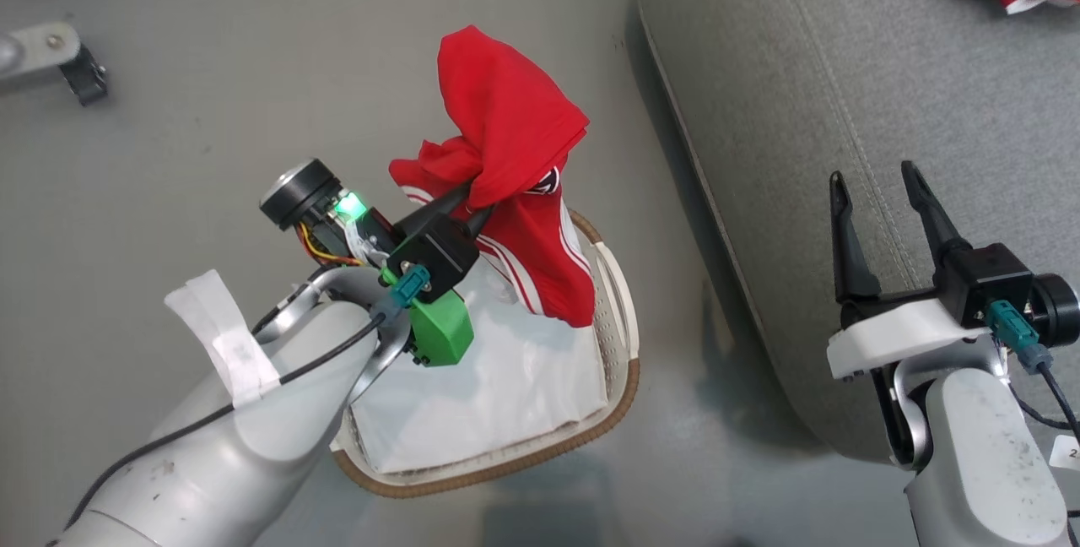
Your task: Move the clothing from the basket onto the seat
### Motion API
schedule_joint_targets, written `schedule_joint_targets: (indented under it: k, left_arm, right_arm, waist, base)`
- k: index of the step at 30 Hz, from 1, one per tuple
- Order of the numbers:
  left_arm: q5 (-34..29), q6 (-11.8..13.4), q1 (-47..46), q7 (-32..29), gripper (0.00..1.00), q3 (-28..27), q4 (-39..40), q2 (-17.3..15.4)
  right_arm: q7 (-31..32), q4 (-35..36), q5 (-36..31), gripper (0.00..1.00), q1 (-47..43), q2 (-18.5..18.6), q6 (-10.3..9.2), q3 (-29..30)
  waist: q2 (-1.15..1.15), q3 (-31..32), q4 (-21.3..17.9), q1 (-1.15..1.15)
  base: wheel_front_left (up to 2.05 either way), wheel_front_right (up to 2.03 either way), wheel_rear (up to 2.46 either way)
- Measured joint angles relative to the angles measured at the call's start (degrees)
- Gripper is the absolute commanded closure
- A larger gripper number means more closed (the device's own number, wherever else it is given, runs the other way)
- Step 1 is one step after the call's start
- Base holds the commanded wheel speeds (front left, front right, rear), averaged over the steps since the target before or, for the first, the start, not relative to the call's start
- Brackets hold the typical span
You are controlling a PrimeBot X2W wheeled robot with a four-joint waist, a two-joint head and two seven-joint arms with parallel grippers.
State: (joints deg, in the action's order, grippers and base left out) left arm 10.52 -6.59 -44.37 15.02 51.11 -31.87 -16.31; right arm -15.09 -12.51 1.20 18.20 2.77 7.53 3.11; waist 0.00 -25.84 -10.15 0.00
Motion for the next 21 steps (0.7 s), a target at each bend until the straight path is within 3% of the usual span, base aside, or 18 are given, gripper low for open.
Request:
schedule_joint_targets:
  k: [9, 21]
  left_arm:
    - [2.98, -0.54, -7.86, -1.51, 1.0, -1.83, 3.32, -3.14]
    - [7.25, -0.69, -15.67, -5.77, 1.0, -4.88, 4.32, -2.54]
  right_arm:
    - [0.0, -0.76, 1.3, 0.0, -2.99, 0.0, 0.0, -2.44]
    - [0.0, -0.37, 1.88, 0.0, -3.04, 0.0, 0.0, -5.34]
  waist:
    - [0.0, 10.26, 2.11, 0.0]
    - [0.0, 18.45, 3.77, 0.0]
  base:
    - [0.0, 0.0, 0.0]
    - [0.0, 0.0, 0.0]
